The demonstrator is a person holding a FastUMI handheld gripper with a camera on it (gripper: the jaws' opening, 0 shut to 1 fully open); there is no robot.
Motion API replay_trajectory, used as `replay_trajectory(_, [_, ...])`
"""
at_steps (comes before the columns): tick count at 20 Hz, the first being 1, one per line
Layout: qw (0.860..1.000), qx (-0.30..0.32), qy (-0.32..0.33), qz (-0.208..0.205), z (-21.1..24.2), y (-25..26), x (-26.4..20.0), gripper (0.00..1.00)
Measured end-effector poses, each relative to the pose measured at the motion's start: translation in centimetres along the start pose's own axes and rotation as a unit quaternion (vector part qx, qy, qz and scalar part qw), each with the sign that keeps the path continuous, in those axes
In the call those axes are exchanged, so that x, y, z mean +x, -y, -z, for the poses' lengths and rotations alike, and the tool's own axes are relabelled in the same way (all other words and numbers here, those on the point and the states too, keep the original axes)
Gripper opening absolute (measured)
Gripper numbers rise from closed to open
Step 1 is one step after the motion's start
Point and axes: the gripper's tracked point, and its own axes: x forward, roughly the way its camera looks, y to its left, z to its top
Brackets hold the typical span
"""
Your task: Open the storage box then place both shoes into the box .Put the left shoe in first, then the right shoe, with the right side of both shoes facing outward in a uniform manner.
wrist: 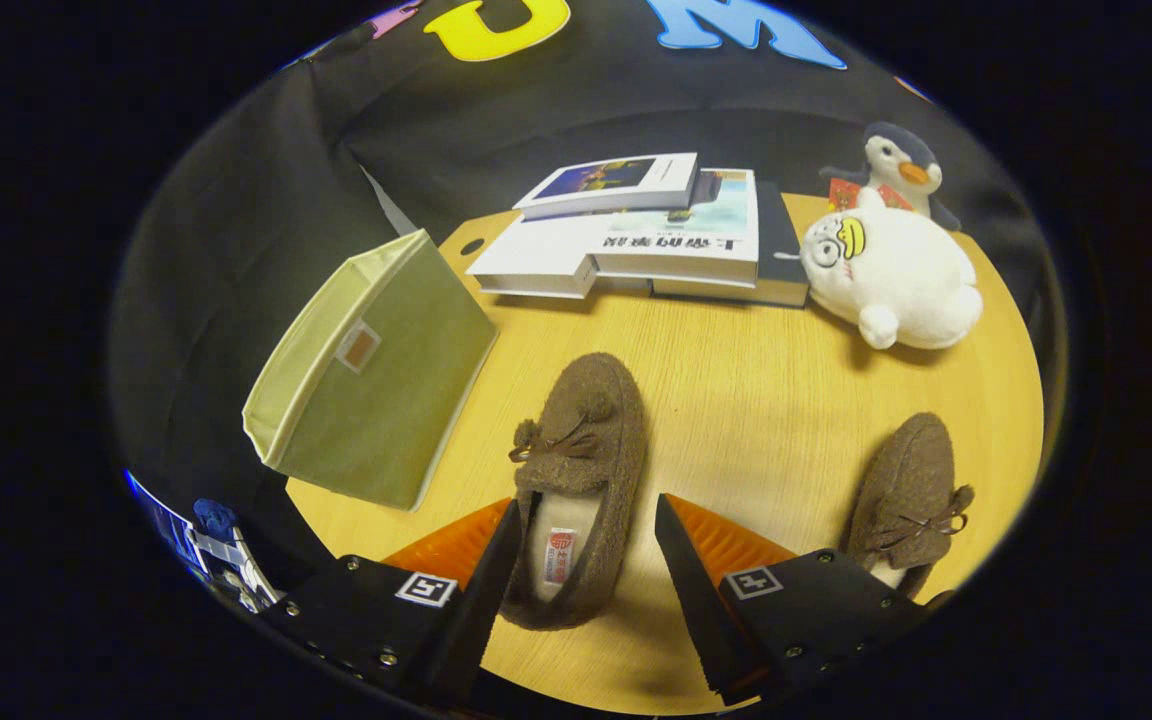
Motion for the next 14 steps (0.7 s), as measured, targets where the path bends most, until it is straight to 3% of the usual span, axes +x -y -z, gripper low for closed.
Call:
replay_trajectory(6, [0.999,0.02,-0.037,0.027,0.5,2.4,4.2,0.79])
replay_trajectory(8, [0.998,0.027,-0.045,0.029,0.3,2.6,5.2,0.6])
replay_trajectory(11, [0.997,0.042,-0.057,0.028,0.2,2.5,5.5,0.17])
replay_trajectory(12, [0.997,0.044,-0.058,0.036,0.2,2.6,5.3,0.07])
replay_trajectory(14, [0.996,0.05,-0.061,0.038,0.0,2.4,4.6,0.01])
